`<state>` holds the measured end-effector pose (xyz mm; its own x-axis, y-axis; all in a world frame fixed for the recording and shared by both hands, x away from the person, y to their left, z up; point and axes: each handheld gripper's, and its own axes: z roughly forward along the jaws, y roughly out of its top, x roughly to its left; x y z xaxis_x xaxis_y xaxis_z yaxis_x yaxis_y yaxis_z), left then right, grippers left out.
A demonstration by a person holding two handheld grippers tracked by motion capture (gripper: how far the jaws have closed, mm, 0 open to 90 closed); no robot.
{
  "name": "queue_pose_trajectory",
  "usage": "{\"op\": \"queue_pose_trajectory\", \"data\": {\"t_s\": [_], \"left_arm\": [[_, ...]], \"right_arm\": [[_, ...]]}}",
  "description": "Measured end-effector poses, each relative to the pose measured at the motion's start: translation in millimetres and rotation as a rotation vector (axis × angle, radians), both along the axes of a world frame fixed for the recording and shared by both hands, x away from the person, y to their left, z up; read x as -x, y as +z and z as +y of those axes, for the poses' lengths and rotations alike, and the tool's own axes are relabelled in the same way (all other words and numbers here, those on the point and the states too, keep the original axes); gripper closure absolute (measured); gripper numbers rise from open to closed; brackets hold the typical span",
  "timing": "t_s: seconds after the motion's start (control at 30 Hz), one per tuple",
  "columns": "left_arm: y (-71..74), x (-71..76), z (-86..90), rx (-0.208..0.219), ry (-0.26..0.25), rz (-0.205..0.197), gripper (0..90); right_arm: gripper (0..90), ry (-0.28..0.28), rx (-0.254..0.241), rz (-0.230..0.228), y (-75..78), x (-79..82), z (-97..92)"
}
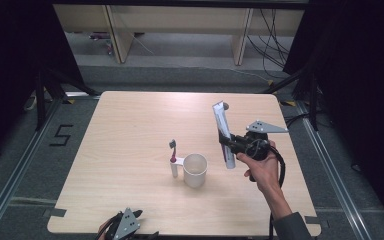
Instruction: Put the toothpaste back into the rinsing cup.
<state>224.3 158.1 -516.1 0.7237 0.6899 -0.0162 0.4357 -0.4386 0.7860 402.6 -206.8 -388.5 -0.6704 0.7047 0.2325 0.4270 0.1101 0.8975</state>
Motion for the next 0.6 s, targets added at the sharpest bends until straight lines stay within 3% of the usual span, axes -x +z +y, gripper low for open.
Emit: {"op": "queue_pose_trajectory", "data": {"t_s": [0.1,0.13,0.23,0.27,0.33,0.37,0.5,0.53,0.57,0.6], "left_arm": [[-0.2,0.4,-0.7,0.011,0.005,-0.001,17.6],[0.9,-0.4,1.3,-0.021,-0.005,-0.004,17.6],[0.2,-0.2,0.5,-0.005,-0.008,0.0,17.6],[0.0,0.0,0.0,0.001,-0.002,0.0,17.6],[-0.1,0.3,-0.6,0.009,0.003,-0.003,17.7],[0.7,-0.4,1.1,-0.02,-0.005,-0.006,17.6],[1.4,-0.5,2.5,-0.03,-0.011,-0.004,17.6],[0.5,-0.6,1.4,-0.014,-0.006,-0.005,17.6],[0.6,-0.5,1.4,-0.016,-0.007,-0.006,17.6],[1.4,-0.6,2.3,-0.033,-0.014,-0.007,17.6]], "right_arm": [[76.7,0.017,-0.019,-0.008,1.2,-0.6,8.5],[76.7,0.028,-0.031,-0.015,1.4,-1.3,11.8],[76.7,0.039,-0.046,-0.024,2.4,-0.7,20.6],[76.7,0.035,-0.068,-0.004,2.9,0.9,25.9],[76.7,0.046,-0.064,-0.037,2.2,-0.7,30.9],[76.7,0.056,-0.069,-0.023,1.9,-0.2,34.3],[76.7,0.077,-0.083,-0.026,-2.1,-2.9,45.8],[76.7,0.083,-0.1,-0.01,-2.9,-2.1,48.7],[76.7,0.091,-0.083,-0.013,-3.9,-3.0,50.3],[76.6,0.095,-0.097,-0.019,-5.5,-3.4,53.0]]}}
